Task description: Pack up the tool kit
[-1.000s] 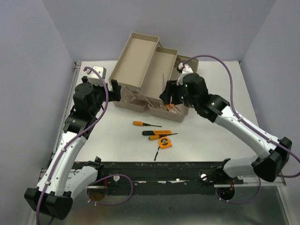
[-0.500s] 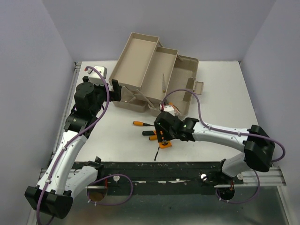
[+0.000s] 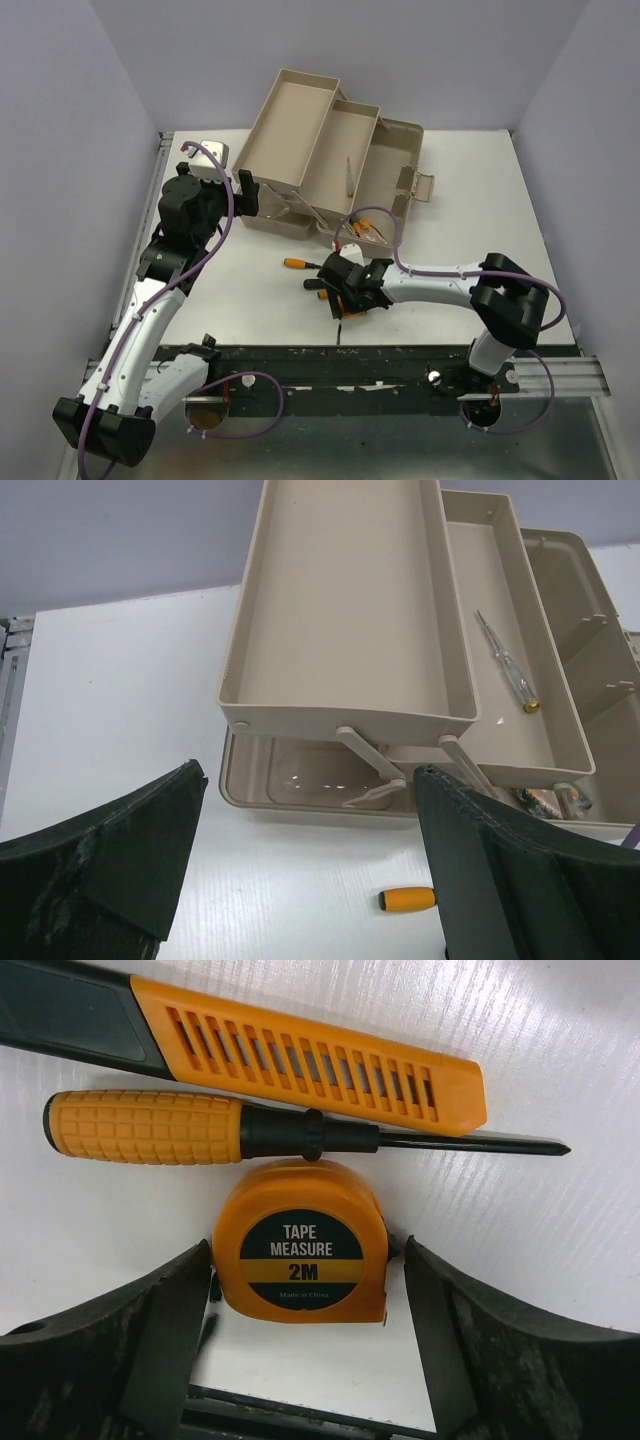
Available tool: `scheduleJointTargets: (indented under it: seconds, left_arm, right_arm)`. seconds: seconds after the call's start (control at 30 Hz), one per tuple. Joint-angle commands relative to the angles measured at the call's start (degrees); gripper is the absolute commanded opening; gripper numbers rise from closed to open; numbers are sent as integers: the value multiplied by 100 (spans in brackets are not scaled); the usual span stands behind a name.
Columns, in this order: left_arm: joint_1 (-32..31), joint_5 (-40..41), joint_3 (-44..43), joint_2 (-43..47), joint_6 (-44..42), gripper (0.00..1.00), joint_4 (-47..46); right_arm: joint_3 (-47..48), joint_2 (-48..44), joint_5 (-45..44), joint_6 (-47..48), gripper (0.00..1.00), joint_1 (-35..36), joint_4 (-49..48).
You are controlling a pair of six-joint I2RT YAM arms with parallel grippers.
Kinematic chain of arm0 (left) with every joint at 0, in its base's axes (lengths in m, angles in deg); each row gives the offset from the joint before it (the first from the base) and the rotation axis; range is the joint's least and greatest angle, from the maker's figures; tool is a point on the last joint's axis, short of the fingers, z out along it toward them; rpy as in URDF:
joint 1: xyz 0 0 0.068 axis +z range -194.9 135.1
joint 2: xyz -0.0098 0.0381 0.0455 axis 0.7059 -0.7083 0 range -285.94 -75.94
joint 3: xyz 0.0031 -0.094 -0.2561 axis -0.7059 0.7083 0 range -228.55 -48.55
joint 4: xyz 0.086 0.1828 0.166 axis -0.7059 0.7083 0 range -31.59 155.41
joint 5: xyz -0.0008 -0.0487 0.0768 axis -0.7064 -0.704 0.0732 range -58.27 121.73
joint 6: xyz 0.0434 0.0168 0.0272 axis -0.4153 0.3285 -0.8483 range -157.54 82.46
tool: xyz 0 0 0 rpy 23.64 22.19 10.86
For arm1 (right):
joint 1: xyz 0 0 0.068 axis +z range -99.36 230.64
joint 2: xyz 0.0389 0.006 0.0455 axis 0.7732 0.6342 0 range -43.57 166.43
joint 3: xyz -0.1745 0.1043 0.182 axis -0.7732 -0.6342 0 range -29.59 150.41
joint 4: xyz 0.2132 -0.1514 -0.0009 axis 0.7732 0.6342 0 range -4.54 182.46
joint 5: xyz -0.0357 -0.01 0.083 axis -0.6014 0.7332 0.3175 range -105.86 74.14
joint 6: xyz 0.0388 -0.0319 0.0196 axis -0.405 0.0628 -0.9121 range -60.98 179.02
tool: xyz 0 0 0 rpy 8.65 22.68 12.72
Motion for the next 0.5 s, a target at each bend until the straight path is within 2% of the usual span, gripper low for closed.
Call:
scheduleJointTargets:
  seconds: [0.0,0.1,0.13,0.17,0.3,0.37,0.47]
  left_arm:
    - [-10,92,32,46,-74,99,-42]
    - [-10,101,41,37,-74,99,-51]
    - [-10,101,41,37,-83,99,-51]
    - [-10,101,41,37,-83,99,-60]
    - [-10,145,41,45,-83,99,-42]
    - [-10,145,41,37,-83,99,-51]
    - [-10,127,41,46,-83,99,-51]
  right_arm:
    - [62,175,-113,-168,83,64,191]
    - [114,289,-192,-212,79,56,252]
    - [123,333,-219,-229,74,56,261]
    - [123,377,-210,-230,62,56,261]
    - [132,132,-253,-55,39,100,410]
    - [228,-280,-533,173,33,204,656]
    - [605,-1149,-1438,884,29,424,946]
